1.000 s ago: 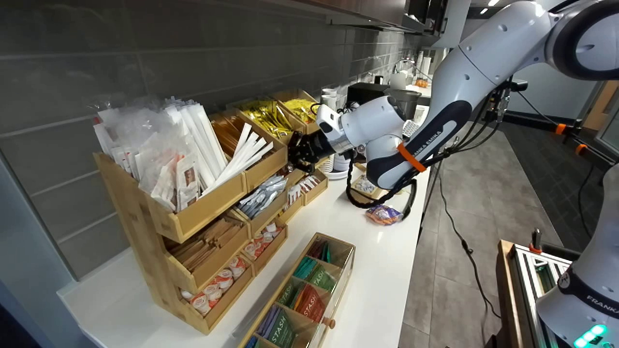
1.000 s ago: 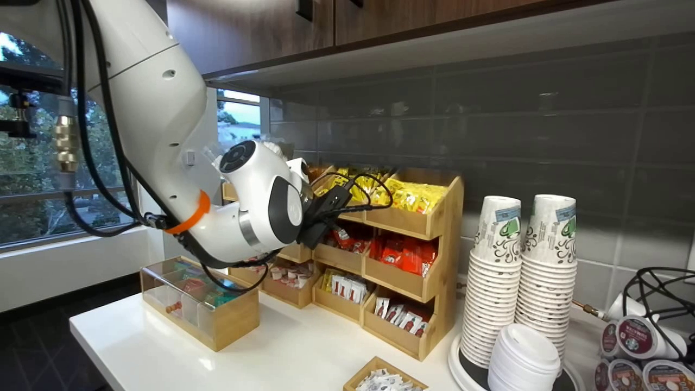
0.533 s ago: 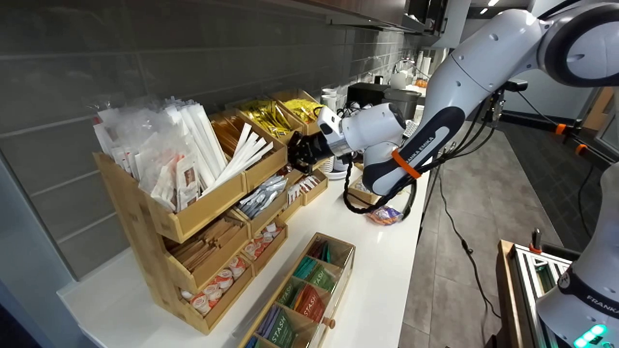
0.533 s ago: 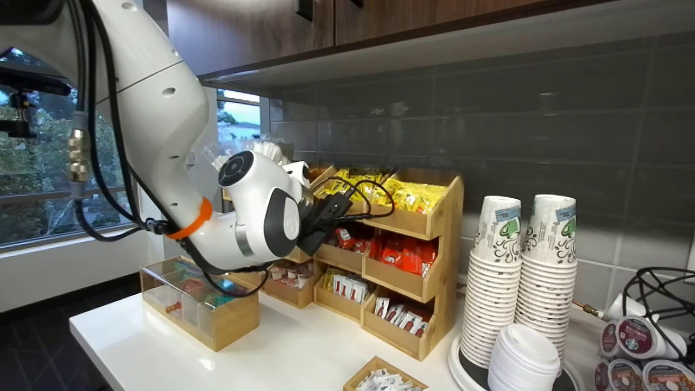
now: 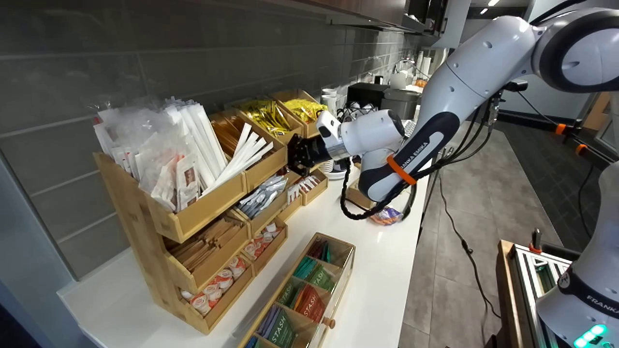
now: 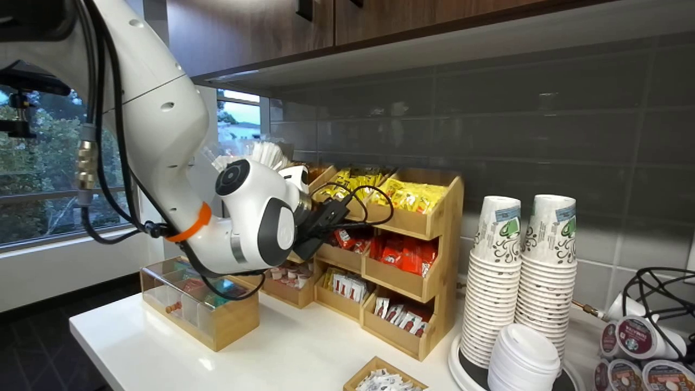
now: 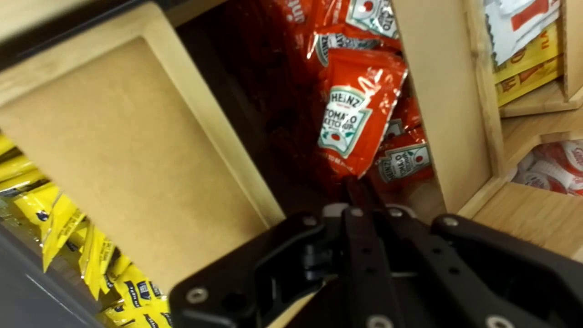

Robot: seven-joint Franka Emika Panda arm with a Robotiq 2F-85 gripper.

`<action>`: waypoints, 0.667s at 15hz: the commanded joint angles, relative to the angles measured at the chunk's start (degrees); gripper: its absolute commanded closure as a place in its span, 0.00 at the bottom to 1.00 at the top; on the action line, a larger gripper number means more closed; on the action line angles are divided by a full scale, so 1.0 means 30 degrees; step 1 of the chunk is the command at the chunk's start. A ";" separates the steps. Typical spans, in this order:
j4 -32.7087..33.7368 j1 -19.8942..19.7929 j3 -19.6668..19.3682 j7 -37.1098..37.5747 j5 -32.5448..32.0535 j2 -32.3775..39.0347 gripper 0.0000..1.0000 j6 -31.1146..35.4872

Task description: Put the orange packet in the second right middle shelf

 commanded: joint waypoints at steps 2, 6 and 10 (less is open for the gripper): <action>0.0331 0.0339 -0.0132 0.0021 0.0950 0.0650 1.00 0.0004; 0.0300 0.0565 -0.0314 -0.0030 0.1886 0.0644 0.67 -0.0196; -0.0108 0.0795 -0.0384 0.0053 0.2811 0.0133 0.39 -0.0619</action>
